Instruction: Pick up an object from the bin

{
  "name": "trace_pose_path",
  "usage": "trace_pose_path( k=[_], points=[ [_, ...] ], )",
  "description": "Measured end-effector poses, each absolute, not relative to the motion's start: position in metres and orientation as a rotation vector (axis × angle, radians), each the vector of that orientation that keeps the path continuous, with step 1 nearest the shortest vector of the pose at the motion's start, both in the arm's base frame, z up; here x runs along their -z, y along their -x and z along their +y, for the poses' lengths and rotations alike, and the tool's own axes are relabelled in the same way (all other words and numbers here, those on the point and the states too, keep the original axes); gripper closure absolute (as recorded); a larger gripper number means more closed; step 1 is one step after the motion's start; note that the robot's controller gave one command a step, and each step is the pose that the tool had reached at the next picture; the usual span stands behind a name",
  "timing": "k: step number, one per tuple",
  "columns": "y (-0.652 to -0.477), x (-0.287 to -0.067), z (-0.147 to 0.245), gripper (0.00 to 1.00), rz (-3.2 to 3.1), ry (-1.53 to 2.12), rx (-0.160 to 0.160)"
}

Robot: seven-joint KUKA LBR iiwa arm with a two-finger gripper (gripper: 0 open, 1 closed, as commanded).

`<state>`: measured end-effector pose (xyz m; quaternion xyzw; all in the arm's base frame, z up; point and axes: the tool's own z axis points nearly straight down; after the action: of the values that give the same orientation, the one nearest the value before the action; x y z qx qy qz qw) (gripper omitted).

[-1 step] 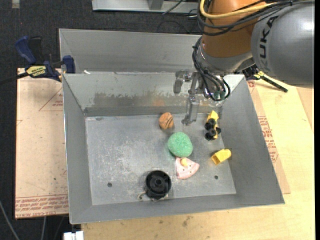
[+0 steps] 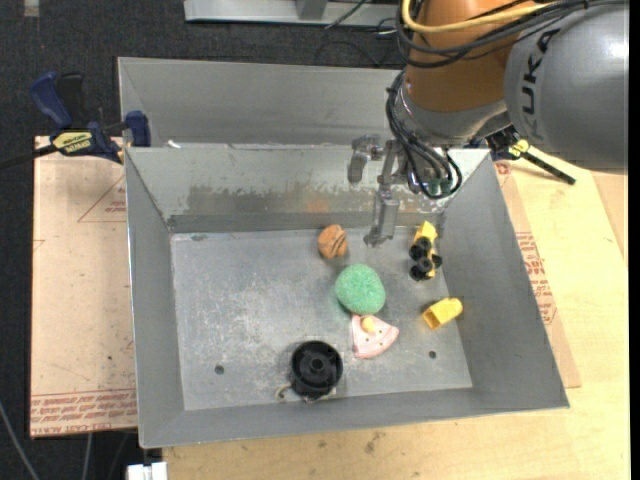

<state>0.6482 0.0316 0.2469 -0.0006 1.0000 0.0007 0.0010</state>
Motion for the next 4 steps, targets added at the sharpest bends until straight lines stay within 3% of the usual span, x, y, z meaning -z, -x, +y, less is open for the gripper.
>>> trace_pose_path(
  k=[1,2,3,4],
  points=[
    [-0.634,-0.198,0.010,0.00,3.134,0.041,-0.002],
    [-0.638,-0.160,0.007,0.00,3.141,0.058,0.000],
    [-0.631,-0.138,0.008,0.00,3.136,-0.102,-0.003],
    [-0.620,-0.101,-0.001,0.00,3.134,-0.174,-0.003]
  ],
)
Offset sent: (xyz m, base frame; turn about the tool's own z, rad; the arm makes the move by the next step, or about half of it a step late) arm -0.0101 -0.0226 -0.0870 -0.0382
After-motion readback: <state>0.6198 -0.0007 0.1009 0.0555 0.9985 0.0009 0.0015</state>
